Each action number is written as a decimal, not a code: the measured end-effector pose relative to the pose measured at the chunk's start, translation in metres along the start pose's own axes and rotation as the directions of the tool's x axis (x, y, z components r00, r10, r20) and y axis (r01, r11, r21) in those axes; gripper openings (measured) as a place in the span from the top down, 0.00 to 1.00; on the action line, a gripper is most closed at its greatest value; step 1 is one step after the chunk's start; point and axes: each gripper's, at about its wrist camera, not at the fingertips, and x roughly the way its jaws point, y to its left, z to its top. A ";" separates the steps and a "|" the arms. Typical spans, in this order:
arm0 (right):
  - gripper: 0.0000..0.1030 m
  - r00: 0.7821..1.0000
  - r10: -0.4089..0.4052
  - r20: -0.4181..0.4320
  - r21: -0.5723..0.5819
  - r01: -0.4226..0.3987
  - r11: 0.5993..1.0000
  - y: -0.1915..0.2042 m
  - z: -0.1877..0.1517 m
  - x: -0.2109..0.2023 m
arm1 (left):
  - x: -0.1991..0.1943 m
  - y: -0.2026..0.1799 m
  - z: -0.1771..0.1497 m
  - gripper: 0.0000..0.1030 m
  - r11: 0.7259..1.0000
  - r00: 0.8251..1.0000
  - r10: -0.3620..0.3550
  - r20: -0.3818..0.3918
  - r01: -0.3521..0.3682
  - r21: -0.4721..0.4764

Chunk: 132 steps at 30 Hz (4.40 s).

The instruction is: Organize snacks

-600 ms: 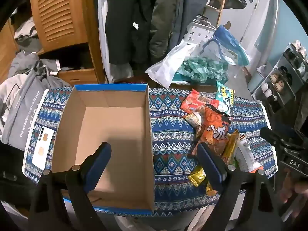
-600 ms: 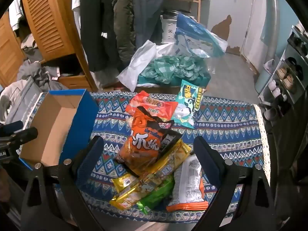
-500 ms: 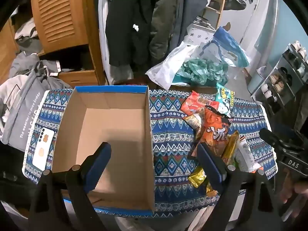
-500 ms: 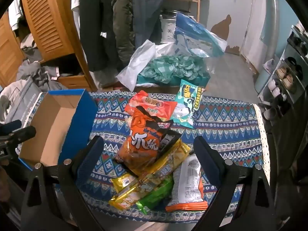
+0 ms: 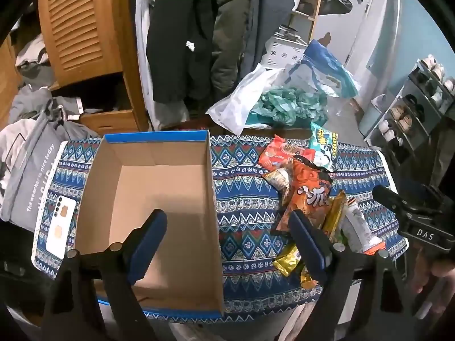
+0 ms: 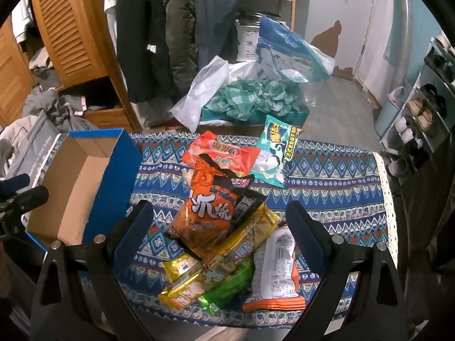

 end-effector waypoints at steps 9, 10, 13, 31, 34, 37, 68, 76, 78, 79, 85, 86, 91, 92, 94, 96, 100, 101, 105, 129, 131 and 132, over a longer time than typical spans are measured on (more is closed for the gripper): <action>0.10 1.000 -0.001 -0.004 -0.001 0.001 1.000 0.000 0.000 0.001 | 0.002 0.001 0.000 0.14 1.000 1.000 0.004 -0.007 -0.004 -0.010; 0.10 1.000 -0.002 -0.004 -0.001 0.002 1.000 0.000 0.000 0.001 | 0.002 0.001 0.000 0.14 1.000 1.000 0.005 -0.008 -0.005 -0.009; 0.10 1.000 -0.004 -0.007 -0.004 0.004 1.000 0.001 -0.001 0.002 | 0.003 0.001 -0.001 0.14 1.000 1.000 0.005 -0.009 -0.005 -0.010; 0.10 1.000 -0.006 -0.016 0.003 0.006 1.000 -0.005 -0.001 0.002 | 0.004 -0.001 -0.003 0.14 1.000 1.000 -0.007 -0.012 0.007 0.001; 0.10 1.000 -0.006 -0.017 0.000 0.006 1.000 -0.005 0.000 0.003 | 0.003 -0.002 -0.002 0.14 1.000 1.000 -0.008 -0.013 0.008 0.006; 0.10 1.000 -0.007 -0.020 -0.005 0.007 1.000 -0.005 -0.001 0.003 | 0.003 -0.003 -0.002 0.14 1.000 1.000 -0.010 -0.014 0.011 0.005; 0.10 1.000 -0.007 -0.025 -0.005 0.007 1.000 -0.005 -0.002 0.003 | 0.006 -0.005 -0.006 0.14 1.000 1.000 -0.010 -0.025 0.010 0.017; 0.10 1.000 -0.010 -0.025 -0.005 0.010 1.000 -0.006 -0.002 0.004 | 0.009 -0.007 -0.004 0.14 0.999 1.000 0.002 -0.031 -0.001 0.033; 0.10 1.000 -0.014 -0.027 -0.006 0.014 1.000 -0.008 -0.003 0.004 | 0.012 -0.008 -0.003 0.14 0.999 0.999 0.006 -0.038 -0.005 0.034; 0.10 1.000 -0.015 -0.027 -0.006 0.015 1.000 -0.009 -0.004 0.005 | 0.013 -0.010 -0.003 0.14 0.999 0.999 0.007 -0.040 -0.006 0.034; 0.10 0.999 -0.024 -0.044 0.002 0.025 1.000 -0.022 -0.004 0.008 | 0.022 -0.018 -0.003 0.14 0.999 0.998 0.009 -0.067 -0.006 0.047; 0.10 0.998 -0.026 -0.049 0.002 0.026 1.000 -0.023 -0.004 0.009 | 0.025 -0.021 -0.003 0.14 0.999 0.997 0.010 -0.075 -0.006 0.051; 0.10 0.997 -0.034 -0.072 0.019 0.035 0.999 -0.037 -0.009 0.016 | 0.032 -0.028 -0.005 0.14 0.998 0.996 0.012 -0.092 -0.007 0.062; 0.10 0.996 -0.035 -0.080 0.028 0.037 0.999 -0.041 -0.011 0.018 | 0.034 -0.029 -0.005 0.14 0.998 0.995 0.009 -0.097 -0.003 0.060; 0.10 0.995 -0.031 -0.098 0.047 0.035 0.998 -0.049 -0.014 0.022 | 0.039 -0.034 -0.005 0.14 0.998 0.994 -0.003 -0.113 0.010 0.059; 0.10 0.993 -0.021 -0.114 0.062 0.028 0.998 -0.055 -0.016 0.025 | 0.043 -0.039 -0.006 0.14 0.998 0.992 -0.007 -0.125 0.016 0.067; 0.10 0.989 -0.026 -0.147 0.073 0.037 0.997 -0.064 -0.020 0.036 | 0.053 -0.059 -0.003 0.14 0.994 0.990 -0.006 -0.144 0.021 0.103; 0.10 0.987 -0.028 -0.156 0.079 0.041 0.996 -0.067 -0.022 0.038 | 0.058 -0.066 -0.003 0.14 0.992 0.988 -0.012 -0.157 0.030 0.119; 0.10 0.980 -0.015 -0.196 0.118 0.039 0.992 -0.079 -0.028 0.051 | 0.070 -0.082 -0.003 0.14 0.987 0.981 -0.014 -0.193 0.044 0.153; 0.10 0.901 -0.073 -0.428 0.077 0.117 0.990 -0.097 -0.073 0.128 | 0.168 -0.134 -0.019 0.14 0.985 0.930 -0.011 -0.368 0.073 0.154; 0.11 0.894 -0.078 -0.442 0.069 0.120 0.990 -0.097 -0.076 0.135 | 0.172 -0.135 -0.019 0.14 0.988 0.926 -0.013 -0.376 0.071 0.141; 0.14 0.891 -0.077 -0.447 0.067 0.119 0.991 -0.097 -0.078 0.138 | 0.174 -0.135 -0.018 0.14 0.988 0.925 -0.015 -0.379 0.071 0.134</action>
